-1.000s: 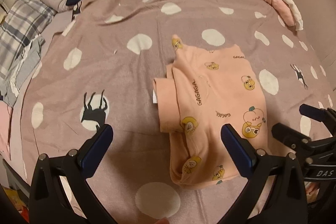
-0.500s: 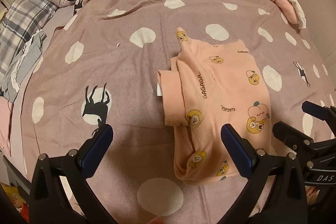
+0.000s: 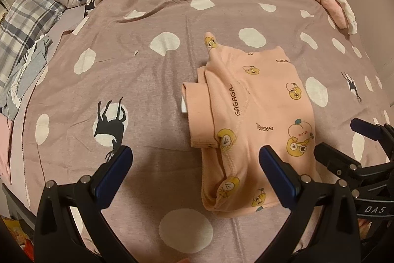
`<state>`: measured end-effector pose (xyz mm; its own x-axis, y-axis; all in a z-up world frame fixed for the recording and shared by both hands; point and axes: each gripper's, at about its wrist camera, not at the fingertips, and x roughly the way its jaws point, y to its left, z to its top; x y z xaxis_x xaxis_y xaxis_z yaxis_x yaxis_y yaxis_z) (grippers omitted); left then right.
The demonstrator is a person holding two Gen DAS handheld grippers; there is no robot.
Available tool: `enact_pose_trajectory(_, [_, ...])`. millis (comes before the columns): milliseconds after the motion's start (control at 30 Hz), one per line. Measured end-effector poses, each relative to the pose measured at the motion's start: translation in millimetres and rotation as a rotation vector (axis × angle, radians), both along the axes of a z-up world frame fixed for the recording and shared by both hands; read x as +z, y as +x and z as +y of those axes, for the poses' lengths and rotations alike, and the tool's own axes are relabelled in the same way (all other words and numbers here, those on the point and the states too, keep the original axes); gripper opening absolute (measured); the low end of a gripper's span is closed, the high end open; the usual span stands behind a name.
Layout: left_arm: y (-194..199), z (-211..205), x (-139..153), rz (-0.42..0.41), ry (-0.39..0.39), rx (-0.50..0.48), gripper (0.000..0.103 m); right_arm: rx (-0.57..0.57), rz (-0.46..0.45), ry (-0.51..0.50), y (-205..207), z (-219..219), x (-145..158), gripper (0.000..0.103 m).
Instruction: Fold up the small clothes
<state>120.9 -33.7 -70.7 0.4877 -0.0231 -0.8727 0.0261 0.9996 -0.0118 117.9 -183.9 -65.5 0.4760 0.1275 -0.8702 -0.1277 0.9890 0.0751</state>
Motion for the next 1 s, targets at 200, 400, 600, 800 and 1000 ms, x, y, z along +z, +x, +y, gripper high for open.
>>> enact_pose_trajectory(200, [2, -3, -2, 0.007, 0.003, -0.007, 0.103, -0.007, 0.005, 0.004, 1, -2, -1, 0.102])
enact_pose_trajectory(400, [3, -6, -4, 0.015, 0.012, -0.017, 0.103, 0.005, -0.003, 0.013, -1, 1, 1, 0.102])
enact_pose_trajectory(600, [2, -5, -4, 0.017, 0.015, -0.011, 0.103, 0.015, 0.006, 0.027, 0, 4, 0, 0.102])
enact_pose_trajectory(800, [2, -1, -4, 0.015, 0.019, -0.003, 0.103, 0.023, 0.005, 0.019, 0, 7, -1, 0.102])
enact_pose_trajectory(1000, [3, 2, -8, 0.027, 0.018, 0.000, 0.103, 0.020, 0.012, 0.003, 2, 11, -4, 0.102])
